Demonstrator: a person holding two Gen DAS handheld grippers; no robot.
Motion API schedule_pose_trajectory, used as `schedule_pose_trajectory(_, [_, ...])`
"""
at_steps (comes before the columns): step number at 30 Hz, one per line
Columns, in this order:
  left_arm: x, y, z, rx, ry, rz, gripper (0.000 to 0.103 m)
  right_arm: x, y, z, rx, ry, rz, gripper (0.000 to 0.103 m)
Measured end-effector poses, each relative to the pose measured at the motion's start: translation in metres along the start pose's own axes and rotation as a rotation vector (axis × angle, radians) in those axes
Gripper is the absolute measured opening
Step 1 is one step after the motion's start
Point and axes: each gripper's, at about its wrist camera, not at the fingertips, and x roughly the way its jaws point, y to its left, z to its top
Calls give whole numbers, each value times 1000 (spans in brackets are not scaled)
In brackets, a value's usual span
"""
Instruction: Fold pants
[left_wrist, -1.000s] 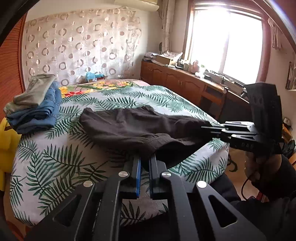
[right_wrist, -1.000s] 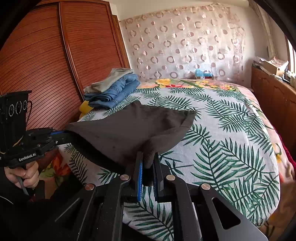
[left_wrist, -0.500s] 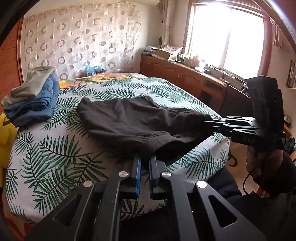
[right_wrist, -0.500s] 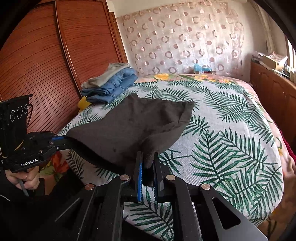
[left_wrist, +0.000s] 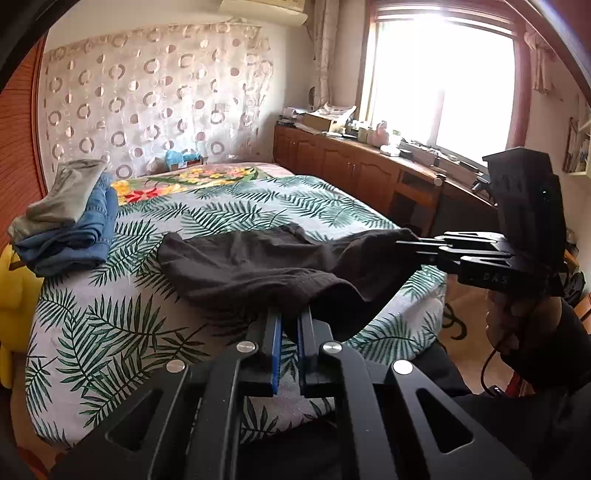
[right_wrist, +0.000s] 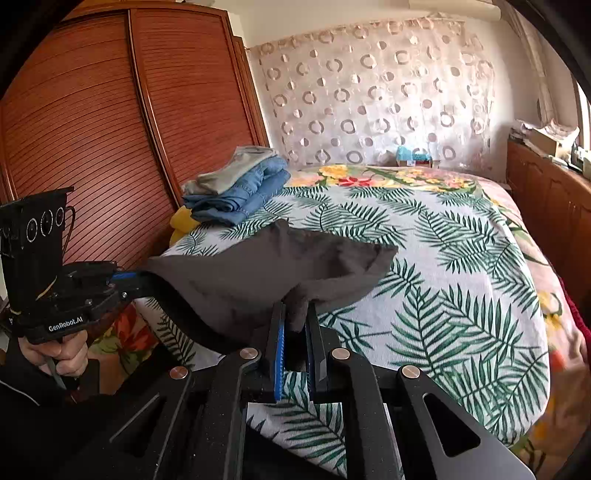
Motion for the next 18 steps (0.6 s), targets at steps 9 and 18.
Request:
schedule_pose_trajectory(9, [34, 34, 23, -59, 0, 64, 7, 46, -20, 18, 10, -2, -37, 9])
schedule_pose_trajectory(18, [59, 50, 50, -53, -19, 99, 7, 90, -30, 48, 26, -6, -82, 9])
